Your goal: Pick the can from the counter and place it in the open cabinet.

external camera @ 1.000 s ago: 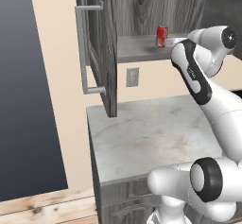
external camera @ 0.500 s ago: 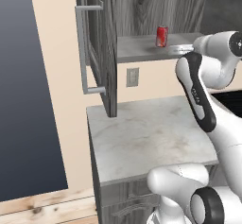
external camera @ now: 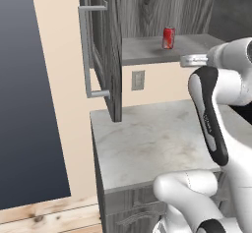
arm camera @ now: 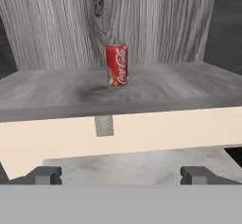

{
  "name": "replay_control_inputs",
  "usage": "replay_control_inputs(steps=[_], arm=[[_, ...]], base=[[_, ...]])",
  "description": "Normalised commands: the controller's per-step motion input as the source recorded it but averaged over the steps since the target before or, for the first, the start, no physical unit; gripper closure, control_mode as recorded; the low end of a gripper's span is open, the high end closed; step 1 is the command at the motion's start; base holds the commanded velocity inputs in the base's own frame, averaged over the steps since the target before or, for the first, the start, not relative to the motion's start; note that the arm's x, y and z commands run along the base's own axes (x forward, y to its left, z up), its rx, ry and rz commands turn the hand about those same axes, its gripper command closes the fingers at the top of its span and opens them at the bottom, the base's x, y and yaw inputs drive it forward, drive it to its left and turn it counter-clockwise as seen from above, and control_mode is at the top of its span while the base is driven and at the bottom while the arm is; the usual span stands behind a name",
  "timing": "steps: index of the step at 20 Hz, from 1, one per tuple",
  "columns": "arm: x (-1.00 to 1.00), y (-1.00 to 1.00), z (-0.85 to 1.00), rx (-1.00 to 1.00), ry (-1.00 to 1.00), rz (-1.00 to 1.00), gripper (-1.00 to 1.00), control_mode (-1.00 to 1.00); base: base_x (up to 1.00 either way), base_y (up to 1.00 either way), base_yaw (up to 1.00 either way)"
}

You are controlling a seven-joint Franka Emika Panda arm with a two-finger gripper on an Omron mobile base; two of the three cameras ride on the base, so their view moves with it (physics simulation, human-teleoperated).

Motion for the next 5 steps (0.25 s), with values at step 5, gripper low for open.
replay_control_inputs(steps=[5], arm=[[-0.50,0.03,-0.27,-0.02,0.05,-0.03,-1.00,-1.00]], base=[[0.00,0.00,0.00]])
